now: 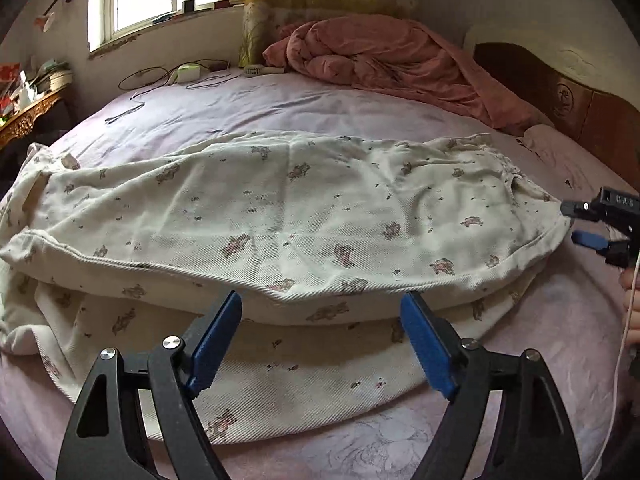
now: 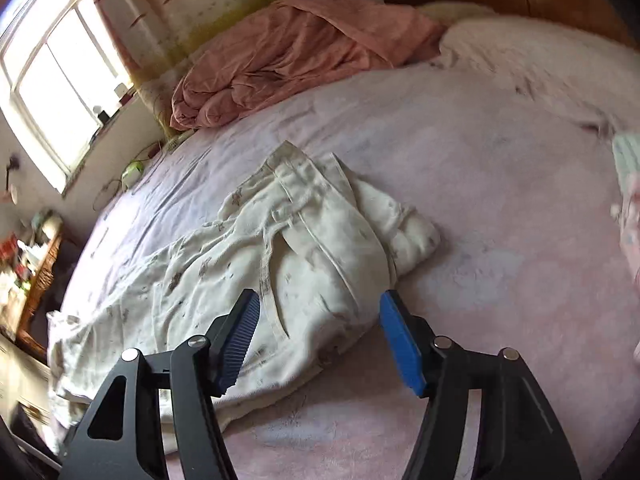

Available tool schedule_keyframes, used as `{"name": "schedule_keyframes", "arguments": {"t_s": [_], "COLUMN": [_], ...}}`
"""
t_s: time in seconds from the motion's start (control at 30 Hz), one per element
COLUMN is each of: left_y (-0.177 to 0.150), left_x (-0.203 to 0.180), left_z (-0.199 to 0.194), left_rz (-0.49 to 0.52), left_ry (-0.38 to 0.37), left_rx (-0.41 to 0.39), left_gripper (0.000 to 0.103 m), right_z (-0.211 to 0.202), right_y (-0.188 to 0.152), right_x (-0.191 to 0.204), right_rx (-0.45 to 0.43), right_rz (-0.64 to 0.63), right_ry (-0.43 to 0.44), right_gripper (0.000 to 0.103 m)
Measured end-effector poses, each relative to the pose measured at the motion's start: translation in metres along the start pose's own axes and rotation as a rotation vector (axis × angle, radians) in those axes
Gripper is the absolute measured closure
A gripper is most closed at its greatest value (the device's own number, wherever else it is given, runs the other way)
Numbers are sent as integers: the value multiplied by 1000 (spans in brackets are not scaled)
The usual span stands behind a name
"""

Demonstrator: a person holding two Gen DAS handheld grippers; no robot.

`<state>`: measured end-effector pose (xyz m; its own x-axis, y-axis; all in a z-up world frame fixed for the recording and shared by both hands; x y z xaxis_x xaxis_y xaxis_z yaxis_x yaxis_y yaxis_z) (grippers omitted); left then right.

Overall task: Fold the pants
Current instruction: 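Grasp the folded pants edge with the right tool and smooth it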

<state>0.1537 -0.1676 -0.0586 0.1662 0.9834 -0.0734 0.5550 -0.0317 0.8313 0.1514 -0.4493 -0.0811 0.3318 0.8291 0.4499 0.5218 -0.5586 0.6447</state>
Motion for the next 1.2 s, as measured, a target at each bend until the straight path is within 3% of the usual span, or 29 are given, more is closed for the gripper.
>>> {"name": "schedule_keyframes", "arguments": {"t_s": [0.13,0.3,0.37,0.47,0.57,0.67,0.73,0.8,0.87,0.97,1.03,1.1,1.17,1.2], "left_y": [-2,-4,-6,-6,-9,-10,-9,-9,-9,-9,-9,-9,-10,-10], "left_x": [12,18,18,17,17,19,18,17,15,16,17,17,17,16], "left_z": [5,9,10,10,13,14,13,13,14,14,14,15,15,14], "left_rz": [-8,-14,-7,11,14,6,8,18,25,22,17,14,12,12], "left_ry": [43,31,44,53,53,46,43,44,43,41,38,36,34,33], "left_rx": [-24,-57,-67,-71,-62,-59,-66,-70,-70,-72,-72,-67,-66,-67], "left_gripper": [23,23,23,23,23,23,23,23,23,23,22,22,22,22], "right_z": [21,25,27,24,27,13,-11,-19,1,46,46,38,33,31], "right_y": [-40,-20,-10,-1,-5,4,16,21,18,-10,-8,0,6,10], "right_x": [5,15,10,3,-5,-1,18,32,21,-27,-40,-48,-58,-62], "right_rx": [132,6,-43,-96,-71,-155,-296,-363,-263,-22,-6,-18,-60,-90], "right_rz": [74,-15,-20,-17,-38,-64,-186,-288,-236,26,173,249,269,267], "right_ry": [127,36,-31,-84,-79,-48,-52,-87,-137,-90,43,107,65,40], "right_gripper": [39,51,68,79,89,91,91,91,91,90,89,82,61,60]}}
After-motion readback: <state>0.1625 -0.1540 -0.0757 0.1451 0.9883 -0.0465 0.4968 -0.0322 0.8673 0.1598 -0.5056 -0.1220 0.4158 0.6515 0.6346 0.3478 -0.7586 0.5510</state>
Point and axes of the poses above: each gripper's, at about its wrist camera, not at the fingertips, and z roughly the way its jaws point, x to its left, y to its top, the point moved 9 cm from there along z, roughly the way its jaws point, and after that the axes turned 11 degrees about -x, right-handed, at the moved point
